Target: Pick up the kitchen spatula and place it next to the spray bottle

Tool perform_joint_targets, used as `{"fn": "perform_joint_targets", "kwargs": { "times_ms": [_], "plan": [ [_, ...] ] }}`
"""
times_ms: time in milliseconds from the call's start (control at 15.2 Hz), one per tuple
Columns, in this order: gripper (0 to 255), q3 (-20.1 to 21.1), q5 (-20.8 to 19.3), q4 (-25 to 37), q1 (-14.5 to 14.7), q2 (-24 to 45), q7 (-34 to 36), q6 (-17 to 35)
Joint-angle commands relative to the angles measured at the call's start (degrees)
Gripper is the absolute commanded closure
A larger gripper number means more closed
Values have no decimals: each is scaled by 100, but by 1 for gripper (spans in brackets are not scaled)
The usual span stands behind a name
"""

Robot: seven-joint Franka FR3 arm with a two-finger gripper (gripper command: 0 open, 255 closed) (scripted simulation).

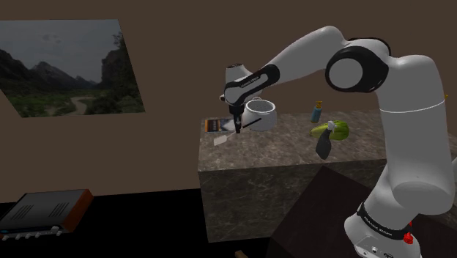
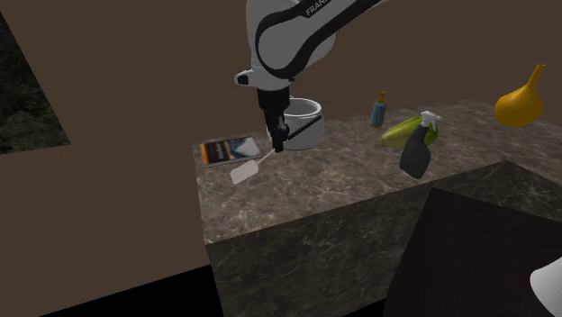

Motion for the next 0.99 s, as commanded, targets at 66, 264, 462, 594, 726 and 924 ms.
{"fn": "perform_joint_targets", "kwargs": {
  "times_ms": [66, 264, 462, 594, 726, 924],
  "plan": [
    [255, -7, -10, 68, 2, -108, -4, -178],
    [255, -14, -20, 150, 7, -212, -5, -364],
    [255, -19, -30, 242, 10, -310, -6, -553],
    [255, -22, -36, 310, 13, -370, -7, -682],
    [255, -25, -41, 384, 14, -427, -8, -812],
    [255, -30, -49, 506, 17, -503, -11, -1010]
  ]
}}
